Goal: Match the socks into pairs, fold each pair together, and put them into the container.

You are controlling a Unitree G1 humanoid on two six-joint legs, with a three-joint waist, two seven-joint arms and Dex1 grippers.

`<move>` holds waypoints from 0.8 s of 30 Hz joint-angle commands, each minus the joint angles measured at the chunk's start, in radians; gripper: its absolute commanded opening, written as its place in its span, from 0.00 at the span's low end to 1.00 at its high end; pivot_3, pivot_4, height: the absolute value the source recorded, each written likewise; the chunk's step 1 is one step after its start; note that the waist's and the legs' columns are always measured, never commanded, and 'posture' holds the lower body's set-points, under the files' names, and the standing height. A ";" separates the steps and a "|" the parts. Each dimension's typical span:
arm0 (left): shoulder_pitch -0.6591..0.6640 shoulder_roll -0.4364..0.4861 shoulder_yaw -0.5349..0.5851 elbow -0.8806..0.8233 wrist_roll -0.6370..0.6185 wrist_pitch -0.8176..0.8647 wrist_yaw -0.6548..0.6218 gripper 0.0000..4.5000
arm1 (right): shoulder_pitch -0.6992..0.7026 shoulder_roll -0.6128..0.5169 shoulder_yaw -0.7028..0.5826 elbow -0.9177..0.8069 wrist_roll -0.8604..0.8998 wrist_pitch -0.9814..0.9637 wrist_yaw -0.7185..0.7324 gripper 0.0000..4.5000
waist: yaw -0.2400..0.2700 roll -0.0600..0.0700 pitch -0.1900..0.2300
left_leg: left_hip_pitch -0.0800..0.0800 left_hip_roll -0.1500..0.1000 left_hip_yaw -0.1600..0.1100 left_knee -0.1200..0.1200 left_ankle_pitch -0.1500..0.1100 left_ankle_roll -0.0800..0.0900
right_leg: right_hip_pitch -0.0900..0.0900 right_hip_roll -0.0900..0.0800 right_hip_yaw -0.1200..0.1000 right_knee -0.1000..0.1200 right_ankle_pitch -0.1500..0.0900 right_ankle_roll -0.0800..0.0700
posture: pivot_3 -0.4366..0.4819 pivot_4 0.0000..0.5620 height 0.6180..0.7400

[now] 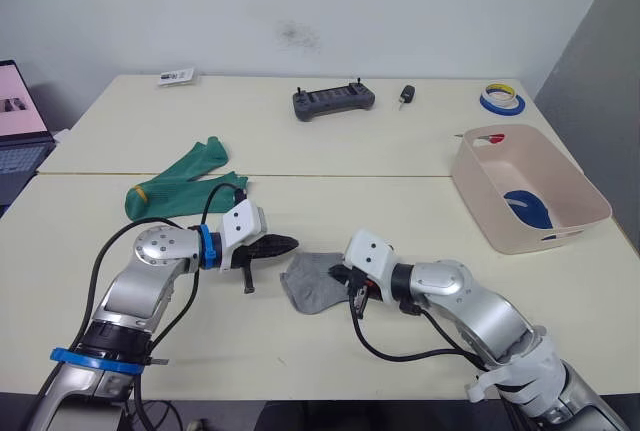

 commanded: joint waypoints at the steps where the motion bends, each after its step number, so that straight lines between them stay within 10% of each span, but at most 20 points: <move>1: 0.003 0.034 -0.012 -0.145 -0.086 0.112 -0.049 0.00 | -0.019 0.020 -0.013 -0.012 0.001 -0.006 -0.006 0.00 | -0.001 0.000 0.000 | 0.000 0.000 0.000 0.000 0.000 0.000 | 0.000 0.000 0.000 0.000 0.000 0.000 | 0.48 0.27 1.00; 12: 0.079 0.038 -0.128 0.054 0.160 -0.081 -0.005 0.00 | -0.003 0.056 0.011 0.115 -0.086 -0.054 -0.054 0.00 | 0.001 0.000 0.000 | 0.001 0.000 0.001 0.000 0.000 0.000 | 0.000 0.002 0.001 0.000 0.000 0.000 | 0.48 0.27 1.00; 24: 0.126 0.019 -0.116 0.043 0.139 -0.066 0.012 0.00 | 0.108 0.069 -0.210 -0.066 0.099 0.086 -0.033 0.09 | 0.001 0.000 0.000 | 0.001 0.000 0.000 0.000 0.000 0.000 | 0.000 0.001 0.000 0.000 0.000 0.000 | 0.48 0.27 1.00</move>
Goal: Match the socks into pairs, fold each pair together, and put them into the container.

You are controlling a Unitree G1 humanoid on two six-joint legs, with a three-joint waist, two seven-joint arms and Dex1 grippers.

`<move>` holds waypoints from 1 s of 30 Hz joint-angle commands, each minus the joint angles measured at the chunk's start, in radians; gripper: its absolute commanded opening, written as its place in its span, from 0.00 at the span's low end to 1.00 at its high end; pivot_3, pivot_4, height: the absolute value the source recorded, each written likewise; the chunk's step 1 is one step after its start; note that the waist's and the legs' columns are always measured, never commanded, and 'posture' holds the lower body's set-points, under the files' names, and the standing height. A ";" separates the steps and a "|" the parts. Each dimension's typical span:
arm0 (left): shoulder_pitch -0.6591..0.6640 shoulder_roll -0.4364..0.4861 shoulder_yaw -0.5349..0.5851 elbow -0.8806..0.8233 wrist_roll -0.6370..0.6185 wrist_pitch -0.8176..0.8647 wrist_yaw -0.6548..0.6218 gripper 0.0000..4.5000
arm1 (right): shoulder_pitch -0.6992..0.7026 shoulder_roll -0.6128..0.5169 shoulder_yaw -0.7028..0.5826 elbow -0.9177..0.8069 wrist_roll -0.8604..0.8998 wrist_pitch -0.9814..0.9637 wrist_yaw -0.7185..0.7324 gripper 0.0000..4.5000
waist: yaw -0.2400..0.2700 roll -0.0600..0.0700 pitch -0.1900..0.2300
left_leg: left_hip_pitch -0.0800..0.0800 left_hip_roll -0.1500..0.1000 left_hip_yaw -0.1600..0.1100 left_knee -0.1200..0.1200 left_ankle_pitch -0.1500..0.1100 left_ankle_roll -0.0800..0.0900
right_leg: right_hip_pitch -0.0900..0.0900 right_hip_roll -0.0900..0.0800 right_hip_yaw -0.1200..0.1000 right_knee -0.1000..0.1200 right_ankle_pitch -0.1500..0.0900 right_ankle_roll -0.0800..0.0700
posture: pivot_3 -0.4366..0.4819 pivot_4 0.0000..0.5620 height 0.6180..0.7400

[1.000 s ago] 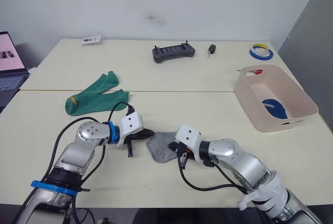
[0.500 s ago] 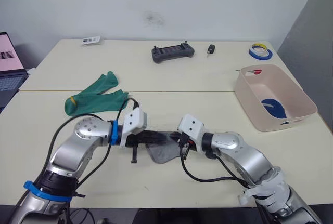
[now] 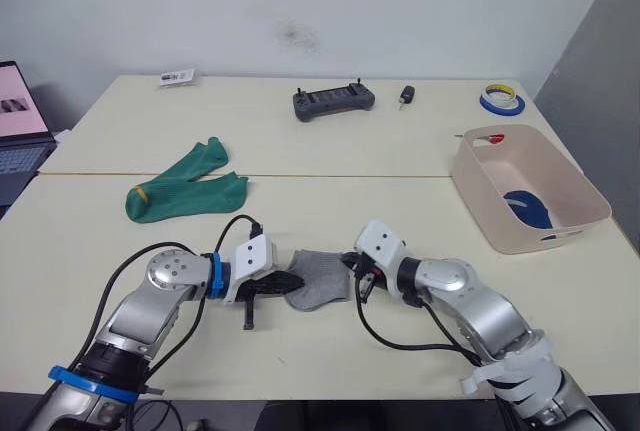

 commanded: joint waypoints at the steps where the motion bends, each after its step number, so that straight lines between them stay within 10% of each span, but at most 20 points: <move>1: 0.013 0.000 -0.004 0.011 0.018 0.000 0.004 0.00 | 0.046 0.028 -0.115 -0.095 0.122 0.097 0.007 0.13 | 0.000 0.000 0.000 | 0.000 0.000 0.000 0.000 0.000 0.000 | 0.000 0.000 0.000 0.000 0.000 0.000 | 0.48 0.27 1.00; 10: 0.037 -0.002 -0.016 0.047 0.041 -0.026 0.006 0.00 | 0.076 0.125 -0.168 -0.042 0.222 0.271 -0.068 0.83 | -0.001 0.001 0.000 | 0.001 0.000 0.000 0.000 0.000 0.000 | 0.001 -0.001 0.000 0.000 0.000 0.000 | 0.48 0.27 1.00; 30: 0.081 0.000 -0.022 0.060 0.054 -0.070 0.025 0.00 | -0.048 0.217 -0.102 0.113 0.261 0.329 -0.080 0.80 | -0.004 0.002 -0.002 | 0.004 0.000 0.001 -0.001 0.000 0.000 | 0.001 0.000 0.002 0.001 0.000 0.000 | 0.48 0.27 1.00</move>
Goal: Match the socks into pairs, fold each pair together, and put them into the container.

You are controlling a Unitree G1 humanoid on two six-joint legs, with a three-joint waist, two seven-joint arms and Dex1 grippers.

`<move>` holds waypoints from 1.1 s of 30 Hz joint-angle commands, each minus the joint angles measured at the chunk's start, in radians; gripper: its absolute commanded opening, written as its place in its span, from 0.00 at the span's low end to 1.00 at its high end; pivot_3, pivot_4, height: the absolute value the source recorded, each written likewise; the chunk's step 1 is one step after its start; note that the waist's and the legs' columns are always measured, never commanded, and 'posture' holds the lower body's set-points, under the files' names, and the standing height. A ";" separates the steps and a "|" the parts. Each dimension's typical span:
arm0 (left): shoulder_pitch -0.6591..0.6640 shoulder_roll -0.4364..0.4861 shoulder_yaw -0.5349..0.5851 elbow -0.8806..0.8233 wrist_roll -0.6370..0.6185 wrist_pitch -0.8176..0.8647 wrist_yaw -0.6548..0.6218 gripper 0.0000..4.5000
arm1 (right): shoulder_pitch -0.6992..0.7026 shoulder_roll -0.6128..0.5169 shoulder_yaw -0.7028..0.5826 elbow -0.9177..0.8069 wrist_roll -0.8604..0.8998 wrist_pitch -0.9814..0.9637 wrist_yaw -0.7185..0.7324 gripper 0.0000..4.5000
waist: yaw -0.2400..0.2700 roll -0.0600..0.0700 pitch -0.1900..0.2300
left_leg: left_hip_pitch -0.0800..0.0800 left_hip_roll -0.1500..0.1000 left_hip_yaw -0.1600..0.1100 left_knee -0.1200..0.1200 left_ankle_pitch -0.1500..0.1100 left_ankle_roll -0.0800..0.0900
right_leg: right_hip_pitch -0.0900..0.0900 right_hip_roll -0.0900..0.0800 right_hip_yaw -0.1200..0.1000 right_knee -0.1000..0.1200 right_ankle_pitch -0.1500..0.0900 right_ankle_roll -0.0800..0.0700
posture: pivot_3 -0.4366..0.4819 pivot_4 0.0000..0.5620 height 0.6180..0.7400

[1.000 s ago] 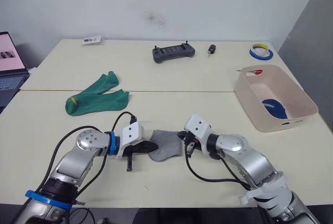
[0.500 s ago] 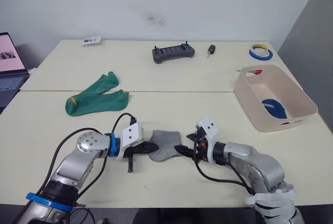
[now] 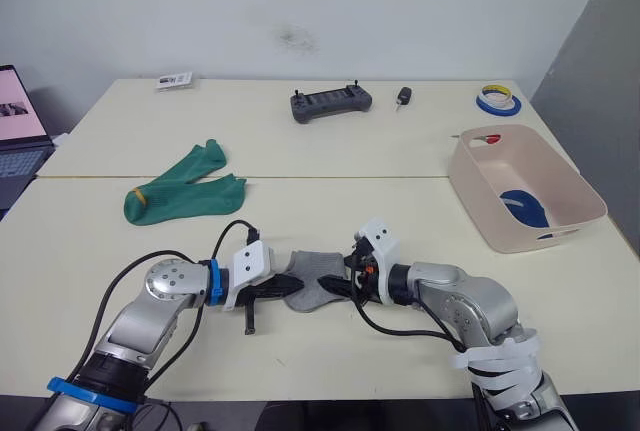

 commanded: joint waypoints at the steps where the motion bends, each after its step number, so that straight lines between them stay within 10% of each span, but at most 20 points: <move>1: 0.034 0.004 -0.030 0.037 0.047 0.011 0.004 0.00 | -0.007 0.020 -0.007 -0.003 0.038 0.018 0.003 0.75 | 0.000 0.000 0.000 | 0.000 0.000 0.000 0.000 0.000 0.000 | 0.000 0.000 0.000 0.000 0.000 0.000 | 0.48 0.27 1.00; 11: 0.036 -0.004 -0.025 0.057 0.044 -0.008 0.017 0.00 | -0.017 0.021 -0.017 -0.040 0.053 -0.013 -0.006 0.03 | 0.001 0.000 0.000 | 0.000 0.000 0.000 0.000 0.000 0.000 | 0.000 0.000 0.000 0.000 0.000 0.000 | 0.48 0.27 1.00; 24: -0.129 -0.008 0.114 -0.177 -0.307 0.370 -0.020 0.00 | 0.036 -0.163 -0.241 -0.352 0.094 -0.055 -0.032 0.01 | 0.009 -0.002 0.003 | -0.007 -0.001 -0.002 0.001 0.000 0.000 | -0.002 0.000 -0.003 -0.003 0.000 0.000 | 0.48 0.27 1.00; 33: -0.420 -0.092 0.119 -0.267 -0.474 0.653 0.089 0.56 | 0.034 -0.301 -0.572 -0.515 0.232 0.063 -0.068 0.01 | 0.006 -0.001 0.004 | -0.006 -0.001 -0.001 0.001 0.000 0.000 | -0.001 0.001 -0.002 -0.003 0.000 0.000 | 0.48 0.27 1.00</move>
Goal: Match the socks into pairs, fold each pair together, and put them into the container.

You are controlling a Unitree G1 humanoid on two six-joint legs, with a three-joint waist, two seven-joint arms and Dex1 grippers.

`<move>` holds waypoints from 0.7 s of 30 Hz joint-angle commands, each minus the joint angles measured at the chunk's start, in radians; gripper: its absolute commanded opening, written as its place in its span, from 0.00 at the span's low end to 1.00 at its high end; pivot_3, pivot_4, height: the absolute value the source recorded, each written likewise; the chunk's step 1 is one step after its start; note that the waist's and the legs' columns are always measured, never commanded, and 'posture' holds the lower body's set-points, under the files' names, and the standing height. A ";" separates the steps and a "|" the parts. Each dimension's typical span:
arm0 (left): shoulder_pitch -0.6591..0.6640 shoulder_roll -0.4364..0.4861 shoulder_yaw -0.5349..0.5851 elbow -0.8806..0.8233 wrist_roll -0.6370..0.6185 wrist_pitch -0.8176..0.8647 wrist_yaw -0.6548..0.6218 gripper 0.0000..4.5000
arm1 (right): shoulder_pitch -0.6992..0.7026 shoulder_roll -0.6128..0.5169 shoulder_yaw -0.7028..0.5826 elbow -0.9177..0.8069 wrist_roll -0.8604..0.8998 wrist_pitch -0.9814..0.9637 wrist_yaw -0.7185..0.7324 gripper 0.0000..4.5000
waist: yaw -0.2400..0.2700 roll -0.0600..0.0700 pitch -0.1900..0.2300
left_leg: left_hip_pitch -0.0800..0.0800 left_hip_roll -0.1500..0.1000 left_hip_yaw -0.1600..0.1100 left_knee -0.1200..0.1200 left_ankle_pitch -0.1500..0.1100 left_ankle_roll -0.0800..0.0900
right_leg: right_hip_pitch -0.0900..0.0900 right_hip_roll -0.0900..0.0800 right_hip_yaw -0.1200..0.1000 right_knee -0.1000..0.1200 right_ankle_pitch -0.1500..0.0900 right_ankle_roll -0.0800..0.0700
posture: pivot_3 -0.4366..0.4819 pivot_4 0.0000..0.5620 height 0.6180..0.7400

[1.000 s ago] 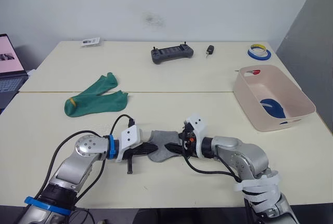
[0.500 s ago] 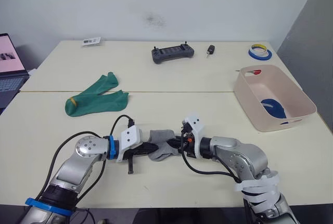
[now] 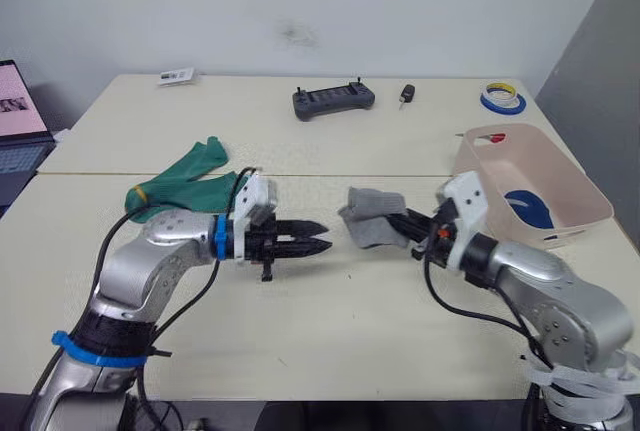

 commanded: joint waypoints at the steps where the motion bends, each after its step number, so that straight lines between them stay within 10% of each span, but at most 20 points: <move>1: -0.105 -0.023 0.002 -0.043 -0.045 0.078 0.037 0.64 | -0.030 -0.071 -0.156 -0.061 0.063 0.029 -0.006 0.01 | 0.001 0.000 0.000 | 0.000 0.000 0.000 0.000 0.000 0.000 | 0.000 0.000 0.000 0.000 0.000 0.000 | 0.48 0.27 1.00; 7: -0.251 -0.078 -0.037 -0.018 -0.058 0.136 0.039 1.00 | -0.016 -0.301 -0.322 0.019 0.031 -0.023 0.032 0.01 | 0.000 0.001 0.001 | 0.000 -0.001 0.002 -0.001 0.000 0.000 | 0.000 0.000 0.001 -0.002 0.000 0.000 | 0.48 0.27 1.00; 21: -0.411 -0.214 -0.115 0.096 0.035 0.077 0.053 1.00 | 0.003 -0.733 -0.001 0.777 -0.659 -1.118 0.092 0.01 | -0.004 0.001 0.003 | 0.002 -0.002 0.015 0.000 0.002 -0.004 | 0.001 0.002 0.008 -0.003 0.000 0.000 | 0.48 0.27 1.00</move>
